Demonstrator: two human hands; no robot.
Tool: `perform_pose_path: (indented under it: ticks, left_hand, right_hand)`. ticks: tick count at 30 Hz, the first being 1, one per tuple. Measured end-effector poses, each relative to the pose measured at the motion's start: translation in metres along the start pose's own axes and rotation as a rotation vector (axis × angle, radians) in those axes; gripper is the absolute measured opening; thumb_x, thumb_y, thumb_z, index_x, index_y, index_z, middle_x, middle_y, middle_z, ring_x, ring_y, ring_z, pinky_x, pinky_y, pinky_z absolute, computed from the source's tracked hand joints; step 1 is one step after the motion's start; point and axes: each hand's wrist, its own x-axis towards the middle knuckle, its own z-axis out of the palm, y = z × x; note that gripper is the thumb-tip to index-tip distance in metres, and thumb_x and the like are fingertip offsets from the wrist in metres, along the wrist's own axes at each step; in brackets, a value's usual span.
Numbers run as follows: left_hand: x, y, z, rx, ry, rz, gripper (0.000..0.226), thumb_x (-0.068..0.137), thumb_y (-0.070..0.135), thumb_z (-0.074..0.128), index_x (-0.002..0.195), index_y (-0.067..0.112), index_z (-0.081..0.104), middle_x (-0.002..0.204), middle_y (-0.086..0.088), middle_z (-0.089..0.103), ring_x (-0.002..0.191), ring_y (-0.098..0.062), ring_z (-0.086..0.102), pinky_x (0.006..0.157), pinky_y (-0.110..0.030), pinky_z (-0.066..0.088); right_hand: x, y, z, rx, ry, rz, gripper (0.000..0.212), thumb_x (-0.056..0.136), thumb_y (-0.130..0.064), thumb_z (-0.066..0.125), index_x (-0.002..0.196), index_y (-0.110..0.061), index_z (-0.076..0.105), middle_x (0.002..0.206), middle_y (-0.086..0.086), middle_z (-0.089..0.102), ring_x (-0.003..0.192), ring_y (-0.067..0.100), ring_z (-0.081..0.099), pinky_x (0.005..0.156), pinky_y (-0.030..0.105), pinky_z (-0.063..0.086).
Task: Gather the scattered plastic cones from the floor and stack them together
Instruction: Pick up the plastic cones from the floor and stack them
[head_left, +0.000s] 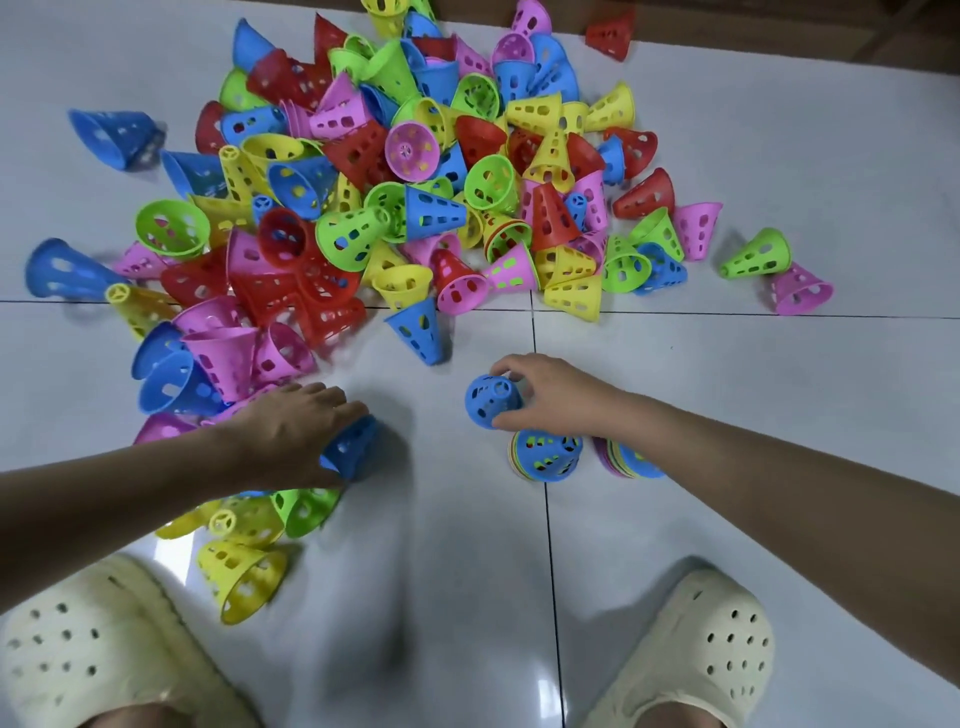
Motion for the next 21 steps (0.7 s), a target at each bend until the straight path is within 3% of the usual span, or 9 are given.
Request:
perform_pose_path:
  ticks: [3, 8, 11, 13, 17, 21]
  left_hand:
    - [0.003, -0.002, 0.010, -0.083, -0.021, -0.052, 0.081, 0.076, 0.061, 0.071, 0.143, 0.026, 0.043, 0.124, 0.005, 0.058, 0.113, -0.018, 0.057, 0.094, -0.036, 0.051]
    - [0.005, 0.000, 0.012, -0.074, -0.011, -0.053, 0.083, 0.070, 0.067, 0.065, 0.139, 0.027, 0.044, 0.118, 0.007, 0.060, 0.107, -0.017, 0.059, 0.093, -0.034, 0.051]
    - [0.007, 0.004, 0.008, -0.079, -0.073, -0.082, 0.090, 0.065, 0.079, 0.048, 0.137, 0.025, 0.045, 0.119, 0.005, 0.062, 0.106, -0.018, 0.060, 0.094, -0.034, 0.048]
    - [0.010, 0.008, 0.008, -0.080, -0.106, -0.122, 0.090, 0.063, 0.090, 0.036, 0.123, 0.024, 0.051, 0.106, 0.005, 0.065, 0.094, -0.019, 0.061, 0.085, -0.034, 0.049]
    - [0.013, 0.022, 0.010, -0.070, -0.134, -0.232, 0.073, 0.071, 0.093, 0.039, 0.097, 0.026, 0.046, 0.091, 0.004, 0.063, 0.082, -0.021, 0.061, 0.074, -0.032, 0.040]
    - [0.013, 0.030, 0.008, -0.181, -0.165, -0.291, 0.062, 0.075, 0.083, 0.051, 0.098, 0.027, 0.043, 0.088, 0.006, 0.057, 0.079, -0.020, 0.060, 0.069, -0.030, 0.049]
  right_hand:
    - [0.016, 0.001, 0.006, -0.085, -0.034, 0.000, 0.060, 0.080, -0.035, 0.078, 0.135, -0.026, 0.053, 0.123, 0.002, 0.052, 0.108, 0.018, 0.054, 0.091, 0.028, 0.043]
    - [0.029, 0.004, 0.006, -0.166, -0.020, -0.004, 0.046, 0.082, -0.034, 0.075, 0.126, -0.027, 0.061, 0.113, 0.002, 0.052, 0.103, 0.023, 0.059, 0.094, 0.037, 0.048]
    - [0.031, 0.008, 0.005, -0.172, -0.023, -0.005, 0.047, 0.082, -0.036, 0.075, 0.127, -0.028, 0.061, 0.114, 0.002, 0.054, 0.102, 0.023, 0.059, 0.094, 0.039, 0.049]
    - [0.031, 0.013, 0.004, -0.154, -0.010, -0.003, 0.048, 0.083, -0.035, 0.075, 0.129, -0.027, 0.061, 0.116, 0.003, 0.056, 0.106, 0.023, 0.058, 0.095, 0.038, 0.048]
    - [0.024, 0.020, -0.002, -0.089, 0.043, -0.021, 0.046, 0.089, -0.029, 0.070, 0.132, -0.023, 0.059, 0.125, 0.003, 0.061, 0.110, 0.021, 0.058, 0.097, 0.038, 0.048]
    - [0.002, 0.018, -0.020, 0.064, 0.209, -0.033, 0.037, 0.088, -0.030, 0.072, 0.124, -0.024, 0.063, 0.100, -0.006, 0.066, 0.071, 0.003, 0.060, 0.075, 0.021, 0.047]
